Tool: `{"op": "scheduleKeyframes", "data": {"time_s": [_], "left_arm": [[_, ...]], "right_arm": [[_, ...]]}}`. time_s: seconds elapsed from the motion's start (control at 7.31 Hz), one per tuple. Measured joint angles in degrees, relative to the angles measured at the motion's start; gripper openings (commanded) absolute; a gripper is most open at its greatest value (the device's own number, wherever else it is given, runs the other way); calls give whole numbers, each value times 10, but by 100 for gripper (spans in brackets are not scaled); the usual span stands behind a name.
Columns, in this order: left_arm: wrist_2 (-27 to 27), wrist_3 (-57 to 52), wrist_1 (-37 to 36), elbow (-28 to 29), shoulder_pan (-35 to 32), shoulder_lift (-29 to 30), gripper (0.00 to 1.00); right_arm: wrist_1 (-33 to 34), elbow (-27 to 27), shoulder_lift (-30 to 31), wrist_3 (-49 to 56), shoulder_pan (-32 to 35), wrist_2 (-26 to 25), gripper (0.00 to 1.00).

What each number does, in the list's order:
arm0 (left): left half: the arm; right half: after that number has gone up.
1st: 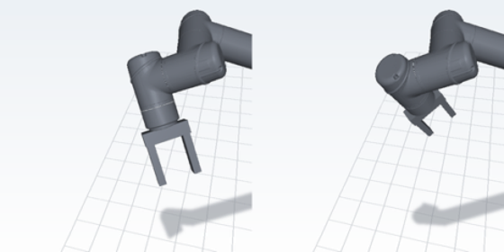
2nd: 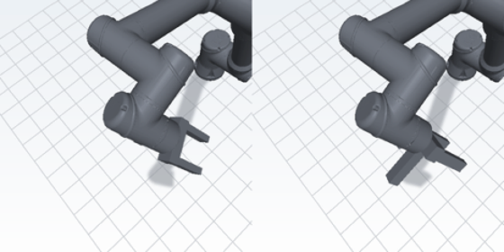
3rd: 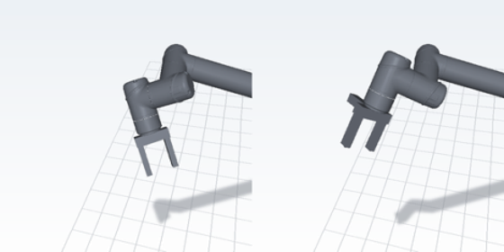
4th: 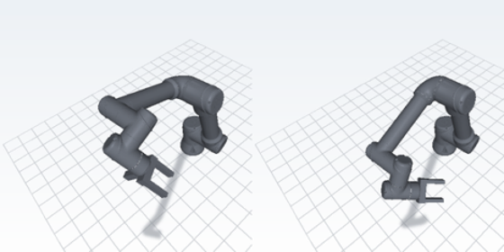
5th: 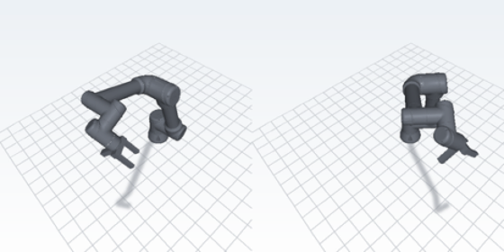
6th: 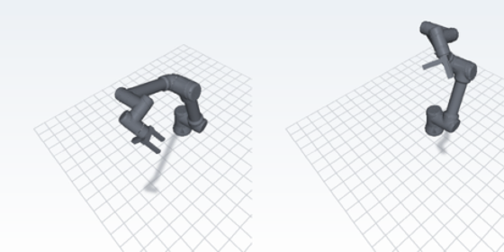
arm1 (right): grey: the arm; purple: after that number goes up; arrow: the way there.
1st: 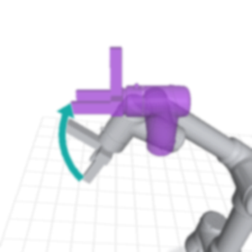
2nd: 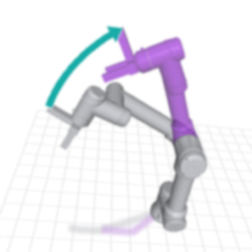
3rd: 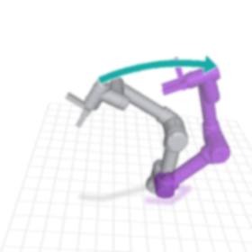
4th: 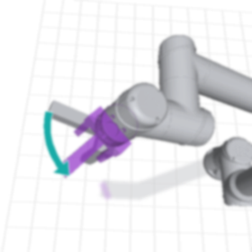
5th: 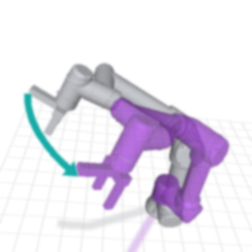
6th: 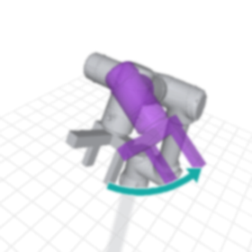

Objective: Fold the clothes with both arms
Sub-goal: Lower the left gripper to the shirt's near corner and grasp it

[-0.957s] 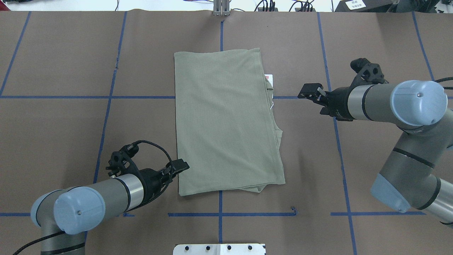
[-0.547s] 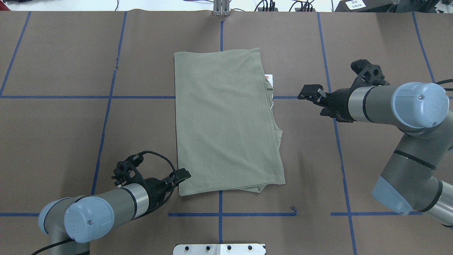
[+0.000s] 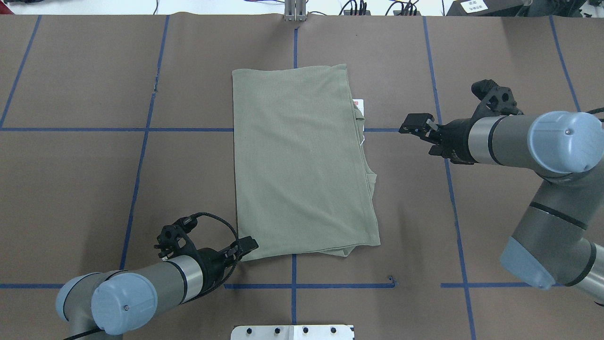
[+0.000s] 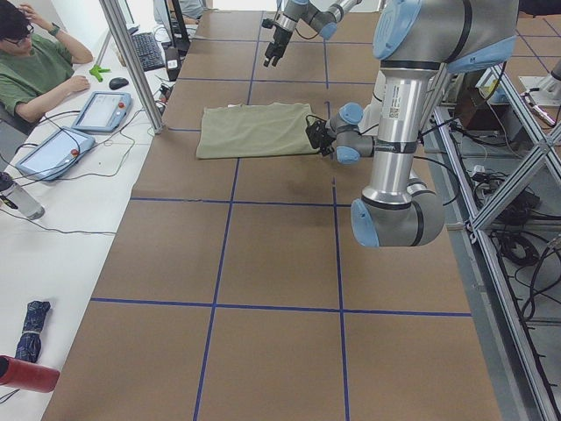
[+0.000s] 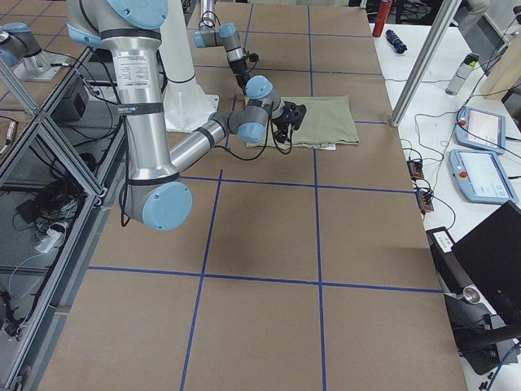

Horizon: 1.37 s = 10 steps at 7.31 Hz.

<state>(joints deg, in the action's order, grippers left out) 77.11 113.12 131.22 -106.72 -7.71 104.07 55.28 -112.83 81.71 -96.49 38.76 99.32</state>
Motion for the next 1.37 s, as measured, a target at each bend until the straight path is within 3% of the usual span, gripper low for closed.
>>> {"op": "scheduleKeyframes", "data": {"time_s": [1.37], "left_arm": [[0,-18,-1,20,4,12,79]], "right_arm": [[0,-4,3,4,-1,-1,98]]}}
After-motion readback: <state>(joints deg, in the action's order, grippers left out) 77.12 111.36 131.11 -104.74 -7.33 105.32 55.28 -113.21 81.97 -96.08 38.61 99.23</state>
